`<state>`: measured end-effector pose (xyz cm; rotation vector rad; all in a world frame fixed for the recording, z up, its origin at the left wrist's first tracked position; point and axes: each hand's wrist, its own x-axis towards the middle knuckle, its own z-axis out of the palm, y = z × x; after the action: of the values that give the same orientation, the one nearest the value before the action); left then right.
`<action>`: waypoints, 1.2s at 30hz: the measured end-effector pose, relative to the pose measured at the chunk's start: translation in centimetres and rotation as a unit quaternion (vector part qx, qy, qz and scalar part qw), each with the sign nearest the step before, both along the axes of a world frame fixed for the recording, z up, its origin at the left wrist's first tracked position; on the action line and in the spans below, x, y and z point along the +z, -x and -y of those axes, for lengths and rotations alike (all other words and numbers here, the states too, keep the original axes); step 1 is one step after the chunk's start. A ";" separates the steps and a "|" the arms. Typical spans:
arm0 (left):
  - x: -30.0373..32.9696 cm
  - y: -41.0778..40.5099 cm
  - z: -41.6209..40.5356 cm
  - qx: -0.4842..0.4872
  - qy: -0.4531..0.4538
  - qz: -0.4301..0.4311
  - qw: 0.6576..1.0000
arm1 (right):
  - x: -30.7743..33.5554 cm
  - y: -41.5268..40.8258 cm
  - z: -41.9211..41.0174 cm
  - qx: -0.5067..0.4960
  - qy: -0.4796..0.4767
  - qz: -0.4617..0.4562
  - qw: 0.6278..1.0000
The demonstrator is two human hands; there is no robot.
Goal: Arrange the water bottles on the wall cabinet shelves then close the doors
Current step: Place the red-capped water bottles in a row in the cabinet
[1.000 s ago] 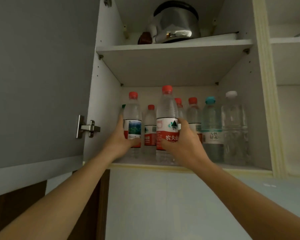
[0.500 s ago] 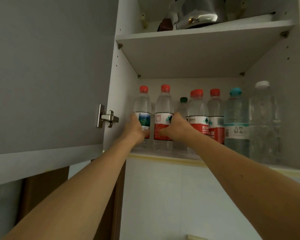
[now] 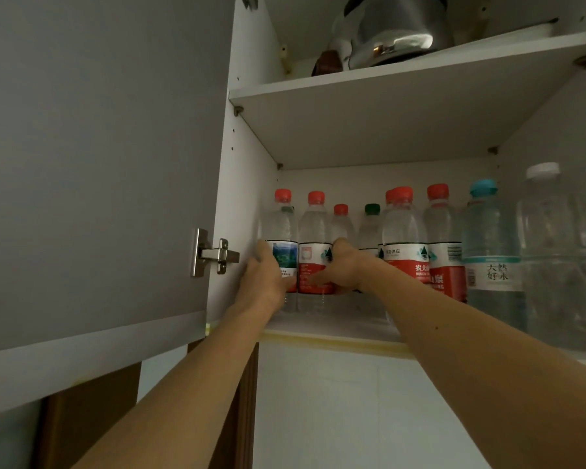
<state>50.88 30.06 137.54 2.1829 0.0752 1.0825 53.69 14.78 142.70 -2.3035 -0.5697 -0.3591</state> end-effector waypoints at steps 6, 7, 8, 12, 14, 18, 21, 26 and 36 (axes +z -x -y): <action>0.3 0.1 0.1 0.081 -0.129 -0.011 0.988 | -0.4 -1.1 0.2 0.013 -0.006 0.020 1.000; 0.4 0.1 0.1 0.098 -0.150 -0.018 0.984 | -0.4 -1.1 0.2 0.014 -0.004 0.022 1.000; 0.5 0.1 0.1 0.112 -0.167 -0.026 0.979 | -0.5 -1.2 0.3 0.015 -0.002 0.022 1.000; 1.0 0.4 -0.3 0.137 -0.186 -0.045 0.972 | -0.4 -1.3 0.3 0.021 0.003 0.029 0.999; 0.9 0.4 -0.6 0.141 -0.187 -0.040 0.971 | -0.5 -1.3 0.3 0.021 0.003 0.030 0.999; 0.6 0.3 -1.1 0.098 -0.165 -0.021 0.981 | -0.7 -1.5 0.3 0.024 0.004 0.036 0.999; 0.4 0.2 -1.1 0.111 -0.178 -0.022 0.977 | -0.8 -1.6 0.1 0.025 0.004 0.034 0.999; 0.2 -0.1 -1.2 0.153 -0.194 -0.018 0.969 | -0.5 -1.6 -1.1 0.017 0.017 0.015 1.000; -0.3 -0.9 -1.5 0.168 -0.188 -0.010 0.968 | -0.2 -2.1 -2.6 0.016 -0.011 -0.041 0.999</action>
<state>51.76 31.60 137.22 2.5857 0.2790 1.3511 55.75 17.33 142.45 -2.2746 -0.5588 -0.2530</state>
